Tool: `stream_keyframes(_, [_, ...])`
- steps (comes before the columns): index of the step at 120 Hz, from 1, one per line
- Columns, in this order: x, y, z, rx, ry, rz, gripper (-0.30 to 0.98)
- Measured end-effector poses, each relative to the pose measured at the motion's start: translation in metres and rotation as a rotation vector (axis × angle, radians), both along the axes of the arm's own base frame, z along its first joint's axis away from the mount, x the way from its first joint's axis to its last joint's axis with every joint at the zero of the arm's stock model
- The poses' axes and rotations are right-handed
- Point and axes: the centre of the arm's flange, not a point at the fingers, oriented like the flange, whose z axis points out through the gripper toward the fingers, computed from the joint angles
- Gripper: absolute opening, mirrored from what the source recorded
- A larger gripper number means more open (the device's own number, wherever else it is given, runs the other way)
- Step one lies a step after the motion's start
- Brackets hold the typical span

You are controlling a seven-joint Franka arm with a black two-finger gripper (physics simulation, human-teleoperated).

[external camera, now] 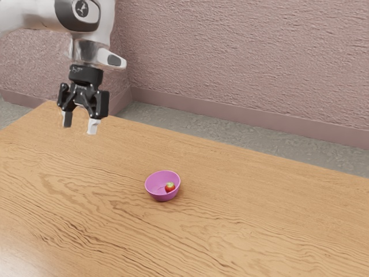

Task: Take strawberry from the bowl

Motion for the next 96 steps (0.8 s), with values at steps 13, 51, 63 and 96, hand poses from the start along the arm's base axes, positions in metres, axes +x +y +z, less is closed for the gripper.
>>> stream_keyframes(13, [0.04, -0.001, -0.018, -0.032, -0.191, -0.005, 0.69])
stream_keyframes(51, [0.099, -0.047, -0.098, -0.204, -0.405, -0.522, 0.63])
stream_keyframes(63, [0.105, -0.052, -0.123, -0.277, -0.394, -0.691, 0.63])
stream_keyframes(96, [0.121, -0.089, -0.161, -0.461, -0.416, -1.039, 0.44])
